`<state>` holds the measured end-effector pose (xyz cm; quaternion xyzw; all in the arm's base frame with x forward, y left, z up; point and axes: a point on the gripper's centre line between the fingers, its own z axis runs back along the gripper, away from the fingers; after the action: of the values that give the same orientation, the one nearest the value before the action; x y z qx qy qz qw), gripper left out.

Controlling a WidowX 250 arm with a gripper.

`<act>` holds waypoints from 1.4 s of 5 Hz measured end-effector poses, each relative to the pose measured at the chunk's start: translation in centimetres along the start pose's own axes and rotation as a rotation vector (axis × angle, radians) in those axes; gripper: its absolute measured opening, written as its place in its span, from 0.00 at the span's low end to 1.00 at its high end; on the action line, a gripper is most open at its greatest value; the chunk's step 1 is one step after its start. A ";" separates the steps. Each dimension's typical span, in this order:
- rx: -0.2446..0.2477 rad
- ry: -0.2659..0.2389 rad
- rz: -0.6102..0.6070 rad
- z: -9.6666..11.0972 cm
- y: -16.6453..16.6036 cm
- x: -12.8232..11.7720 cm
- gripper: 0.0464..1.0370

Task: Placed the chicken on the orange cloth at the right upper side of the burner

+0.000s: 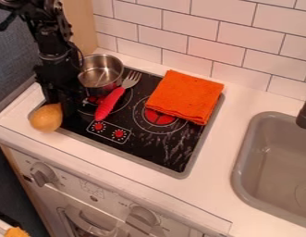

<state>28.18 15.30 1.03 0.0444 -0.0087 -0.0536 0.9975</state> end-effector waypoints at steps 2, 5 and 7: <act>-0.031 0.021 -0.010 0.4 -1.0 -1.1 0.26; -0.111 -0.119 -0.106 8.6 -7.8 3.9 0.26; -0.125 -0.128 -0.156 8.3 -11.9 10.3 0.26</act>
<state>36.96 1.70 8.32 -0.0210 -0.0654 -0.1341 0.9886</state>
